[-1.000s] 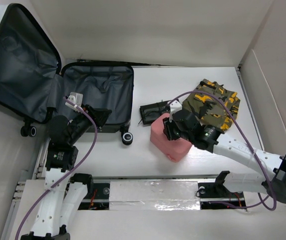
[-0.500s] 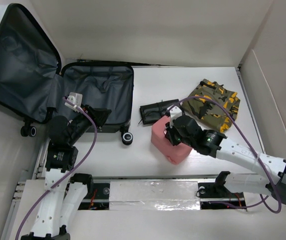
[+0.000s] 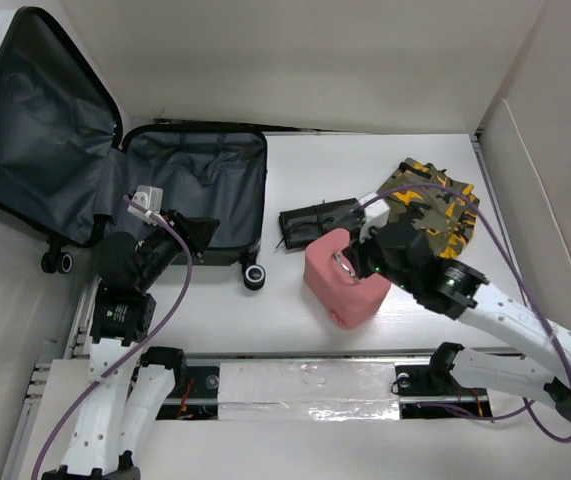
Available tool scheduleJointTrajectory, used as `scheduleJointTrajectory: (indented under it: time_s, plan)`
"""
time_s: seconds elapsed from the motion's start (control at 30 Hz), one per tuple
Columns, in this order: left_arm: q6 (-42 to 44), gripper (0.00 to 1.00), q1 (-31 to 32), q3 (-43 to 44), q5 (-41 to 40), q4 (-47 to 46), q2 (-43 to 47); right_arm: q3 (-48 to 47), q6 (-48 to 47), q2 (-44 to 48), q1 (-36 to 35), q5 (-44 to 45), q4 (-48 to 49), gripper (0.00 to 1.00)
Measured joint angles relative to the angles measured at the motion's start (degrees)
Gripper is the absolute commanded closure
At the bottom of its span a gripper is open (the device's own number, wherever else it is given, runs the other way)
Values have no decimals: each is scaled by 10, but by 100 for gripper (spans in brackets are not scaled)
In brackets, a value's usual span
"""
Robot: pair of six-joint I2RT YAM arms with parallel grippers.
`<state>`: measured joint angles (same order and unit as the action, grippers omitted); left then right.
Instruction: Pack the luggage
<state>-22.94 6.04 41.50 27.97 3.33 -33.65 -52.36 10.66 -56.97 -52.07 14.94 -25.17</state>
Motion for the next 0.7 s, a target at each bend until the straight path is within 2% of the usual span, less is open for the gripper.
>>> scheduleJointTrajectory:
  time_s: [0.2,0.4,0.47,0.5,0.53,0.6,0.63,0.7]
  plan:
    - [0,76,0,0,-2,2,-11,-27,-4,75,54,-51,83,100]
    - [0,76,0,0,-2,4,-11,-34,-5,58,70,-68,106,100]
    - [0,76,0,0,-2,4,-11,-14,-3,56,94,-69,107,100]
    - [0,76,0,0,-1,4,-11,0,-1,58,116,-67,106,97]
    - [0,76,0,0,-1,4,-11,15,4,59,144,-64,106,89]
    - [0,75,0,0,0,4,-12,48,14,59,215,-64,109,79]
    - [0,75,0,0,1,4,-12,64,20,59,251,-64,112,67]
    - [0,74,2,0,1,4,-12,101,37,56,346,-83,132,55]
